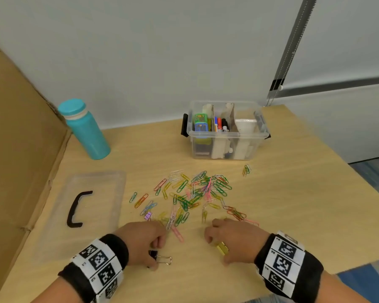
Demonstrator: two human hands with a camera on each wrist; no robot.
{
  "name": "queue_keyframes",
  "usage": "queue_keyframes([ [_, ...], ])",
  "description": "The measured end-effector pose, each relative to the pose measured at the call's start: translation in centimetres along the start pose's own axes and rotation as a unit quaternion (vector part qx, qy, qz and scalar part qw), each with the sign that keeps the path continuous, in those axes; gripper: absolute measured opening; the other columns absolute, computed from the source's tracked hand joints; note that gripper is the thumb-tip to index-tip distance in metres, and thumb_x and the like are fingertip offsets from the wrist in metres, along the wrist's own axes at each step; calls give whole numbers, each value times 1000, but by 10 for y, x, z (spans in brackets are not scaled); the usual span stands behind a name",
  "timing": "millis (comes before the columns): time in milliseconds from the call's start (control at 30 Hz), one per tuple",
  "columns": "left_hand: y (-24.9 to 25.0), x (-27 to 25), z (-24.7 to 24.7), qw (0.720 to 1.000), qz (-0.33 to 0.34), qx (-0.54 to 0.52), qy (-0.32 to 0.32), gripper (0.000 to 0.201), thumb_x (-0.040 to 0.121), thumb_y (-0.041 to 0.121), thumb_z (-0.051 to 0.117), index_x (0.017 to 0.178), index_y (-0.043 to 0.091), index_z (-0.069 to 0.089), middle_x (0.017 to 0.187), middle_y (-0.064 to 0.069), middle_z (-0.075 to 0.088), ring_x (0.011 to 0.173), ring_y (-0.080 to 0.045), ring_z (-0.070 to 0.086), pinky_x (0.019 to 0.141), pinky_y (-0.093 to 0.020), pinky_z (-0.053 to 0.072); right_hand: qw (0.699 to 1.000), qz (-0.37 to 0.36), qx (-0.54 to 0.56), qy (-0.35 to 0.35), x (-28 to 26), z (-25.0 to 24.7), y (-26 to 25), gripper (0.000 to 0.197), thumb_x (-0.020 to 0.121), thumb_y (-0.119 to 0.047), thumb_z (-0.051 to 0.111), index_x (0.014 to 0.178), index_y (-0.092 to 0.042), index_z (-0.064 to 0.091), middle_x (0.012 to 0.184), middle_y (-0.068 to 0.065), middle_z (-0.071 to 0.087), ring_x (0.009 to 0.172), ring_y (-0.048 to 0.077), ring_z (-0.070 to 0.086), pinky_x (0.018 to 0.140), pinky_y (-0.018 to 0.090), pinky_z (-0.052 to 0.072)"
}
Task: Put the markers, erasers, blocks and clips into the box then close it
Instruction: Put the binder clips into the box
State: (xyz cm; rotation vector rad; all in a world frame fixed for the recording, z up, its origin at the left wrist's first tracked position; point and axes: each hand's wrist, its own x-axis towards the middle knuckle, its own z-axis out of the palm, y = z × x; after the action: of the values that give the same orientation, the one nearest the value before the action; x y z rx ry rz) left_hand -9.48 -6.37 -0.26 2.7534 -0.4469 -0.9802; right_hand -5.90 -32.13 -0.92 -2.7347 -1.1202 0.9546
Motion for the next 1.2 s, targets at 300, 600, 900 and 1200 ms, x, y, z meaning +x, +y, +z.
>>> queue_keyframes([
  [300,4,8,3,997,30,44,53,25,78,32,60,101,26,53,93,14,42,86,-15,57,74,-27,46,960,30,253,112,4,-2,16,47,78,-25,70,115,-38,44,96,-4,53,76,8,51,72,26,47],
  [600,5,19,0,988,96,-47,115,13,90,23,51,82,32,48,86,18,39,68,2,44,62,-7,34,775,95,585,217,-17,-19,58,22,87,-19,66,108,-17,58,85,6,68,72,19,58,79,40,50],
  [900,67,56,-16,966,156,-91,185,22,87,10,41,98,23,56,93,11,49,88,-10,50,79,-24,45,908,222,309,174,-57,-18,79,8,94,-22,49,92,-16,54,88,-2,54,69,10,48,61,20,39],
  [1200,142,98,-2,979,194,37,60,47,76,35,73,114,18,50,119,-3,46,102,-25,50,82,-38,45,939,257,222,43,-48,13,74,37,81,-45,66,95,-21,41,92,-4,54,79,12,51,62,22,36],
])
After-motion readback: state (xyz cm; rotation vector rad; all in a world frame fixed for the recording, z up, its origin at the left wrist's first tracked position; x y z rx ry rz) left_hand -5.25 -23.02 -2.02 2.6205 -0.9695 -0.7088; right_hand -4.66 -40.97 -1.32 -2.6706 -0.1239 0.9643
